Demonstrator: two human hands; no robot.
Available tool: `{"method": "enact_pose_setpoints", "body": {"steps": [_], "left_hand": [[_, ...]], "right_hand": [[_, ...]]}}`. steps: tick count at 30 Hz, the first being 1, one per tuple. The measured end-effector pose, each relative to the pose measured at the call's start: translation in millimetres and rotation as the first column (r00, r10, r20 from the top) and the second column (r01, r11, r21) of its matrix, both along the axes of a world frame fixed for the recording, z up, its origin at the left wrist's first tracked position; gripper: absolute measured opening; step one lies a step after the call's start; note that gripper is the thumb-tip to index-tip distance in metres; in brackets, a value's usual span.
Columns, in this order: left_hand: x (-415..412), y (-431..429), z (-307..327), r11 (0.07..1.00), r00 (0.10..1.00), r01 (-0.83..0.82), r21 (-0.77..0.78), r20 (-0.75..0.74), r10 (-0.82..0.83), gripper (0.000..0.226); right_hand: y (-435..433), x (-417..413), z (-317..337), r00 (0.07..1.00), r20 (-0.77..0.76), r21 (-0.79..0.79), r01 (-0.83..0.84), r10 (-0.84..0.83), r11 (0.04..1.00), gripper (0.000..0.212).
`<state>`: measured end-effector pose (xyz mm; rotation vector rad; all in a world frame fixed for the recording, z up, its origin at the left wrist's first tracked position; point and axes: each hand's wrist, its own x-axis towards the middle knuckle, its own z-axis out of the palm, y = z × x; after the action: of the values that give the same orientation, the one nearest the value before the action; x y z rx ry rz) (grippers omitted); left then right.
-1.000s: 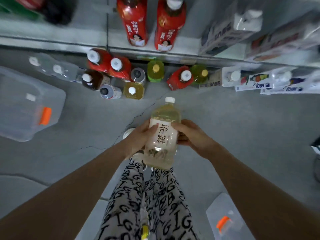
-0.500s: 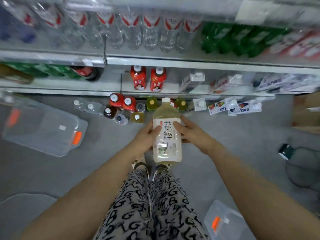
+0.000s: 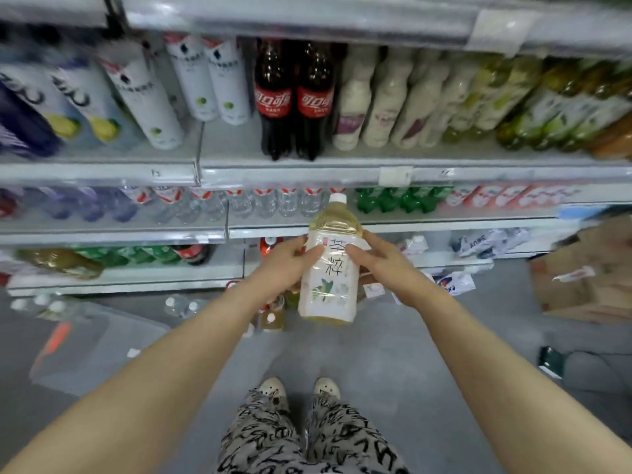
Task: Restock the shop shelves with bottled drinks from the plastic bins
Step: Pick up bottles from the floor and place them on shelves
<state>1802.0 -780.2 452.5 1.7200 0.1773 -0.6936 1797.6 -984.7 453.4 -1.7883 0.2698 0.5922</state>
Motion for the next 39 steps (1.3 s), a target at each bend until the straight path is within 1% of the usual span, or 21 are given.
{"method": "enact_pose_setpoints", "body": {"steps": [2, 7, 10, 13, 15, 16, 19, 20, 22, 25, 26, 27, 28, 29, 30, 31, 36, 37, 39], "left_hand": [[10.5, -0.7, 19.0, 1.0, 0.998, 0.007, 0.026, 0.063, -0.009, 0.034], [33.6, -1.2, 66.0, 0.997, 0.973, 0.047, 0.067, 0.221, -0.061, 0.037], [44.2, -2.4, 94.0, 0.998, 0.959, 0.034, 0.047, 0.281, -0.046, 0.038], [53.9, -2.6, 121.5, 0.999, 0.94, 0.038, 0.011, 0.338, -0.039, 0.031], [59.2, -1.7, 138.7, 0.999, 0.92, 0.052, 0.014, 0.389, -0.053, 0.025], [61.2, -1.5, 147.4, 0.998, 0.908, 0.059, 0.016, 0.415, -0.06, 0.02], [66.1, -0.1, 176.1, 0.997, 0.878, 0.073, 0.009, 0.474, -0.069, 0.01], [67.7, 0.5, 184.8, 0.997, 0.873, 0.076, 0.004, 0.483, -0.068, 0.012], [71.3, 1.9, 202.6, 0.997, 0.851, 0.077, 0.008, 0.52, -0.07, 0.022], [79.3, 5.2, 225.5, 0.997, 0.821, 0.073, 0.005, 0.568, -0.063, 0.032], [82.1, 6.0, 231.3, 0.998, 0.819, 0.068, 0.001, 0.571, -0.057, 0.035], [84.6, 6.2, 239.2, 0.998, 0.815, 0.063, 0.001, 0.577, -0.052, 0.042], [87.3, 6.3, 246.0, 0.998, 0.809, 0.058, 0.002, 0.585, -0.048, 0.053], [90.9, 6.5, 251.5, 0.999, 0.803, 0.046, 0.001, 0.595, -0.038, 0.063], [94.8, 6.5, 256.1, 0.999, 0.795, 0.037, 0.002, 0.606, -0.031, 0.069], [98.2, 6.7, 260.7, 0.999, 0.787, 0.034, 0.005, 0.617, -0.03, 0.069], [117.3, 3.1, 279.8, 1.0, 0.781, 0.01, -0.024, 0.625, 0.007, 0.042], [121.1, 1.4, 283.7, 1.0, 0.786, -0.005, -0.03, 0.618, 0.022, 0.038], [129.0, -2.1, 290.6, 0.999, 0.789, -0.045, -0.009, 0.613, 0.042, 0.037]], "right_hand": [[-2.0, 7.9, 19.3, 0.999, 0.048, -0.008, 0.01, -0.009, 1.0, 0.047], [-3.5, 26.8, 71.4, 0.983, 0.181, -0.019, 0.027, -0.023, 0.999, 0.042], [-3.6, 36.1, 99.6, 0.97, 0.239, -0.007, 0.051, -0.048, 0.999, 0.042], [-0.9, 41.4, 130.0, 0.949, 0.304, 0.001, 0.085, -0.081, 0.996, 0.047], [1.0, 43.7, 149.2, 0.931, 0.359, -0.021, 0.077, -0.064, 0.997, 0.058], [2.2, 44.4, 158.8, 0.922, 0.385, -0.029, 0.069, -0.052, 0.997, 0.06], [3.3, 46.5, 188.2, 0.891, 0.451, -0.025, 0.075, -0.055, 0.997, 0.046], [3.8, 46.6, 197.3, 0.881, 0.471, -0.03, 0.071, -0.049, 0.997, 0.046], [5.7, 46.7, 218.0, 0.857, 0.513, -0.029, 0.067, -0.042, 0.997, 0.042], [6.3, 53.7, 243.2, 0.832, 0.552, -0.018, 0.081, -0.057, 0.997, 0.025], [7.3, 56.1, 249.8, 0.829, 0.557, -0.028, 0.084, -0.055, 0.996, 0.026], [8.2, 59.3, 257.4, 0.823, 0.566, -0.039, 0.09, -0.053, 0.995, 0.034], [8.4, 63.4, 262.8, 0.819, 0.572, -0.047, 0.096, -0.052, 0.994, 0.043], [9.0, 67.2, 268.1, 0.815, 0.577, -0.042, 0.101, -0.058, 0.994, 0.047], [9.0, 71.9, 272.6, 0.807, 0.587, -0.03, 0.1, -0.064, 0.995, 0.045], [9.1, 76.8, 277.3, 0.799, 0.598, -0.017, 0.093, -0.065, 0.996, 0.042], [9.0, 106.3, 296.2, 0.772, 0.634, -0.01, 0.075, -0.052, 0.997, 0.036], [8.5, 113.2, 298.8, 0.77, 0.636, -0.008, 0.07, -0.049, 0.998, 0.034], [7.6, 125.3, 303.7, 0.764, 0.644, -0.008, 0.057, -0.039, 0.998, 0.032]]}}
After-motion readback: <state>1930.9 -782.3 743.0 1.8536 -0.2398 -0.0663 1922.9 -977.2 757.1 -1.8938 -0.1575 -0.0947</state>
